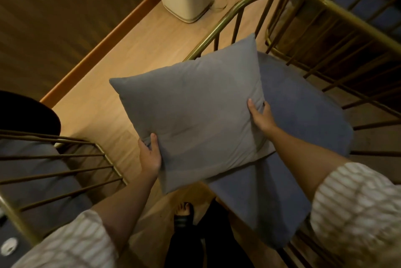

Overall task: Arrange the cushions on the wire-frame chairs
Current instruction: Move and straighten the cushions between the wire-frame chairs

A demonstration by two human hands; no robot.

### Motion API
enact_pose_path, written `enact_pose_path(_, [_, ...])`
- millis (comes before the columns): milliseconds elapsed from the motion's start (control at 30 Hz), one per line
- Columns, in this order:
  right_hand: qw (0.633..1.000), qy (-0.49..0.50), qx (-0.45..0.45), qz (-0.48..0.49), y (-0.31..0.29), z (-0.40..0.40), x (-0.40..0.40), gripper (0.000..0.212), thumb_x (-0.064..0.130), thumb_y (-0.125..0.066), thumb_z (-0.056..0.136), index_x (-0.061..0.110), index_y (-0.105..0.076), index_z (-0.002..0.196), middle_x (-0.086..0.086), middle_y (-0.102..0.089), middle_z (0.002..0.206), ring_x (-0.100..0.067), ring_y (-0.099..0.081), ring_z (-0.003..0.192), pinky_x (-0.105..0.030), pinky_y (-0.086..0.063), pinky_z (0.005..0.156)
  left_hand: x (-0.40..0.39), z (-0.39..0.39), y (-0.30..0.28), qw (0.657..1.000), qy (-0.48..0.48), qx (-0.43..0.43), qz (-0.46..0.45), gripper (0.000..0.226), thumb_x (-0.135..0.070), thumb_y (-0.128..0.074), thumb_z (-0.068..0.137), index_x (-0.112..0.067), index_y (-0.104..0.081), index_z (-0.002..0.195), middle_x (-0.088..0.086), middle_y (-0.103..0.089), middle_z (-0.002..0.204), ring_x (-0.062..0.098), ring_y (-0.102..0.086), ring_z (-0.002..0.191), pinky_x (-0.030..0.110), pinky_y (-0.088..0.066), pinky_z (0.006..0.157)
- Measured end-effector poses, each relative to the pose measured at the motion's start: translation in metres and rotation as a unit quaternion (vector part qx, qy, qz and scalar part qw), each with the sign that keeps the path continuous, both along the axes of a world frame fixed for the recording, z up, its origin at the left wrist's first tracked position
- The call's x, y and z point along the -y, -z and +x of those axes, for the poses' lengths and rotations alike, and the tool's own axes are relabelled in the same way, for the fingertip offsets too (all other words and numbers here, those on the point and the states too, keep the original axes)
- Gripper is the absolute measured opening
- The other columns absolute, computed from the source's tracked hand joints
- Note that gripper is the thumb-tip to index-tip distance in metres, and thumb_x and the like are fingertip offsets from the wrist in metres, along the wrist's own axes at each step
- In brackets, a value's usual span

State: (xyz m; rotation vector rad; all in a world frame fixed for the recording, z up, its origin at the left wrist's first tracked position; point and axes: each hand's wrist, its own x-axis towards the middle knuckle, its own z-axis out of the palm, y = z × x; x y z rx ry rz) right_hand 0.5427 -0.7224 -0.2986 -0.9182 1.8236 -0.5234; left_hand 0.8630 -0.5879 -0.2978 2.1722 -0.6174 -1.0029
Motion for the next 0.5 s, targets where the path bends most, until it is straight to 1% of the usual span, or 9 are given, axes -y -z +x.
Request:
enact_pose_path(67, [0.999, 0.020, 0.039, 0.000, 0.006, -0.007, 0.005, 0.095, 0.063, -0.059, 0.089, 0.012, -0.021, 0.159, -0.006, -0.028, 0.165, -0.028, -0.031, 0.150, -0.047, -0.025, 0.124, -0.003, 0.001, 0.004, 1.000, 0.002, 0.025, -0.005, 0.049, -0.048, -0.040, 0.099, -0.014, -0.040, 0.135, 0.012, -0.057, 0.132, 0.032, -0.054, 0.121, 0.030, -0.037, 0.092])
enact_pose_path(133, [0.997, 0.039, 0.070, 0.011, 0.010, -0.012, 0.009, 0.096, 0.066, -0.057, 0.088, 0.013, -0.021, 0.159, -0.006, -0.028, 0.165, -0.027, -0.031, 0.150, -0.046, -0.025, 0.125, -0.004, 0.000, 0.006, 0.999, 0.003, 0.046, -0.017, 0.051, -0.050, -0.038, 0.099, -0.017, -0.039, 0.138, 0.008, -0.056, 0.133, 0.030, -0.053, 0.122, 0.028, -0.035, 0.092])
enact_pose_path(200, [0.994, 0.054, 0.094, 0.015, 0.008, -0.012, 0.012, 0.093, 0.065, -0.057, 0.089, 0.013, -0.024, 0.159, -0.006, -0.033, 0.163, -0.027, -0.035, 0.147, -0.045, -0.027, 0.124, -0.002, -0.005, 0.005, 0.998, -0.007, 0.064, -0.010, 0.052, -0.053, -0.034, 0.099, -0.017, -0.041, 0.136, 0.008, -0.060, 0.128, 0.030, -0.055, 0.118, 0.031, -0.039, 0.092])
enact_pose_path(267, [0.991, 0.067, 0.114, 0.001, 0.004, -0.010, 0.008, 0.086, 0.059, -0.062, 0.090, 0.012, -0.033, 0.155, -0.007, -0.041, 0.157, -0.027, -0.043, 0.142, -0.041, -0.033, 0.120, 0.000, -0.011, 0.004, 0.996, -0.021, 0.090, 0.012, 0.049, -0.052, -0.029, 0.100, -0.011, -0.050, 0.116, 0.009, -0.064, 0.104, 0.033, -0.061, 0.102, 0.037, -0.044, 0.086])
enact_pose_path(333, [0.990, 0.087, 0.115, -0.004, -0.003, -0.010, -0.004, 0.085, 0.057, -0.065, 0.088, 0.009, -0.036, 0.152, -0.008, -0.045, 0.155, -0.027, -0.046, 0.140, -0.036, -0.036, 0.117, 0.000, -0.014, -0.001, 0.993, -0.028, 0.114, 0.018, 0.045, -0.052, -0.027, 0.101, -0.013, -0.049, 0.094, 0.003, -0.058, 0.080, 0.029, -0.060, 0.082, 0.040, -0.046, 0.076])
enact_pose_path(367, [0.989, 0.096, 0.109, -0.003, -0.007, -0.013, -0.013, 0.087, 0.058, -0.066, 0.087, 0.009, -0.037, 0.152, -0.008, -0.046, 0.154, -0.027, -0.047, 0.139, -0.036, -0.037, 0.116, -0.001, -0.015, -0.006, 0.992, -0.030, 0.126, 0.015, 0.043, -0.052, -0.026, 0.101, -0.017, -0.047, 0.089, -0.001, -0.054, 0.073, 0.027, -0.058, 0.077, 0.038, -0.044, 0.072])
enact_pose_path(400, [0.989, 0.103, 0.101, -0.001, -0.011, -0.017, -0.025, 0.086, 0.059, -0.067, 0.086, 0.008, -0.040, 0.151, -0.009, -0.047, 0.153, -0.027, -0.048, 0.138, -0.035, -0.038, 0.114, -0.002, -0.014, -0.010, 0.990, -0.032, 0.140, 0.011, 0.043, -0.053, -0.026, 0.100, -0.019, -0.048, 0.089, -0.002, -0.054, 0.072, 0.028, -0.058, 0.078, 0.035, -0.041, 0.071])
enact_pose_path(433, [0.989, 0.113, 0.097, 0.000, -0.013, -0.022, -0.037, 0.083, 0.058, -0.066, 0.087, 0.007, -0.044, 0.149, -0.009, -0.050, 0.151, -0.027, -0.050, 0.136, -0.034, -0.040, 0.112, -0.005, -0.014, -0.015, 0.987, -0.034, 0.155, 0.003, 0.046, -0.055, -0.026, 0.099, -0.017, -0.051, 0.094, 0.003, -0.060, 0.077, 0.031, -0.060, 0.084, 0.032, -0.038, 0.073])
enact_pose_path(500, [0.985, 0.143, 0.096, -0.011, -0.020, -0.032, -0.066, 0.074, 0.053, -0.066, 0.090, 0.006, -0.051, 0.145, -0.011, -0.055, 0.147, -0.026, -0.053, 0.134, -0.033, -0.041, 0.112, -0.008, -0.016, -0.027, 0.984, -0.024, 0.177, -0.016, 0.058, -0.060, -0.026, 0.095, -0.013, -0.055, 0.111, 0.011, -0.067, 0.093, 0.035, -0.061, 0.092, 0.030, -0.035, 0.073])
